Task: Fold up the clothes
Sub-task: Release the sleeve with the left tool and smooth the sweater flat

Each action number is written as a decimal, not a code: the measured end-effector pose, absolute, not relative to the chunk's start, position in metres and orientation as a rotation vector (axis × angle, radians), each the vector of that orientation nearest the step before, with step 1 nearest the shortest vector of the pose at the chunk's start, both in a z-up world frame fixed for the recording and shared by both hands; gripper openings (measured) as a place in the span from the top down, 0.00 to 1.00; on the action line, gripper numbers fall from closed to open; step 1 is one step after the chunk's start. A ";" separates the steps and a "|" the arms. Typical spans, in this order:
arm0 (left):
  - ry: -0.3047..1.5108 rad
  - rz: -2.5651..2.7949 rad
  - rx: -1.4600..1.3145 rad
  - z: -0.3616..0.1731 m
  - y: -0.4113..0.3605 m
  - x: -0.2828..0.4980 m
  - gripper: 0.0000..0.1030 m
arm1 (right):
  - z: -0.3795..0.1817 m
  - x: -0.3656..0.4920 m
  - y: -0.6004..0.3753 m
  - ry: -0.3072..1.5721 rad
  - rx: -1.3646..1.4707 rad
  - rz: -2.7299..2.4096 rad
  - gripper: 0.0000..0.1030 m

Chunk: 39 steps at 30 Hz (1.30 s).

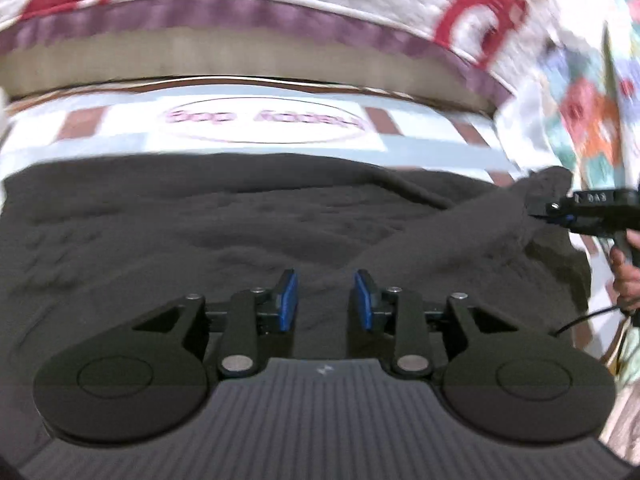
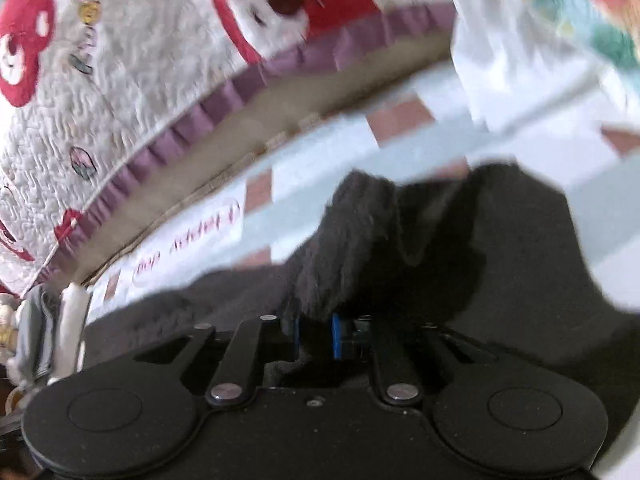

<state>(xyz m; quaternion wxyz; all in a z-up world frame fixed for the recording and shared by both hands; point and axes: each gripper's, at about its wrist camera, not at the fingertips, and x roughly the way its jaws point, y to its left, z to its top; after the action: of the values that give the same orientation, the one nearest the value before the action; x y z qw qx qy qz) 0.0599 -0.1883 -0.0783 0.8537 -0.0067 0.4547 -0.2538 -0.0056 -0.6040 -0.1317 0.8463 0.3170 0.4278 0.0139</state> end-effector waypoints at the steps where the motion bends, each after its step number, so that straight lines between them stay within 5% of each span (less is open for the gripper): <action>1: 0.961 -0.557 0.001 -0.079 -0.199 0.062 0.67 | -0.136 -0.005 -0.608 0.931 0.672 0.005 0.81; 6: 0.992 -0.677 0.062 -0.084 -0.246 0.068 0.57 | -0.147 -0.007 -0.622 0.977 0.705 -0.033 0.73; 8: 1.030 -0.717 0.126 -0.092 -0.260 0.067 0.53 | -0.150 -0.011 -0.633 0.942 0.819 0.001 0.52; 13: 1.065 -0.678 0.316 -0.110 -0.265 0.043 0.54 | -0.159 -0.007 -0.638 0.885 1.034 0.066 0.40; 16: 1.065 -0.663 0.291 -0.110 -0.260 0.039 0.53 | -0.166 0.006 -0.629 0.889 1.040 0.042 0.40; 17: 1.070 -0.653 0.279 -0.109 -0.260 0.040 0.53 | -0.164 0.008 -0.626 0.865 1.013 0.032 0.46; 18: 1.077 -0.643 0.274 -0.108 -0.260 0.041 0.54 | -0.160 0.008 -0.624 0.829 0.973 0.021 0.64; 19: 1.083 -0.634 0.273 -0.106 -0.261 0.042 0.67 | -0.150 0.006 -0.621 0.806 0.926 0.034 0.88; 20: 1.098 -0.629 0.263 -0.102 -0.259 0.044 0.91 | -0.139 0.004 -0.618 0.788 0.875 0.058 0.88; 21: 1.116 -0.626 0.247 -0.097 -0.256 0.045 0.97 | -0.127 0.001 -0.615 0.770 0.824 0.081 0.88; 25: 1.202 -0.665 0.103 -0.079 -0.231 0.038 0.97 | -0.100 -0.027 -0.619 0.831 0.619 0.085 0.90; 29: 1.235 -0.694 0.109 -0.077 -0.226 0.023 0.94 | -0.139 -0.014 -0.631 1.057 0.585 -0.054 0.78; 36: 1.212 -0.575 0.108 -0.081 -0.228 0.023 0.91 | -0.119 -0.013 -0.609 0.997 0.108 -0.316 0.73; 39: 1.194 -0.523 0.190 -0.085 -0.228 0.017 0.65 | -0.102 -0.020 -0.610 0.866 0.142 -0.279 0.66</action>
<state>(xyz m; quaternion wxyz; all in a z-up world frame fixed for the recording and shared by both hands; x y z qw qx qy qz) 0.0174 -0.2280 -0.0853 0.7908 0.0884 0.5549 -0.2428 -0.0200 -0.6105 -0.1024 0.8959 0.0684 0.4178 -0.1344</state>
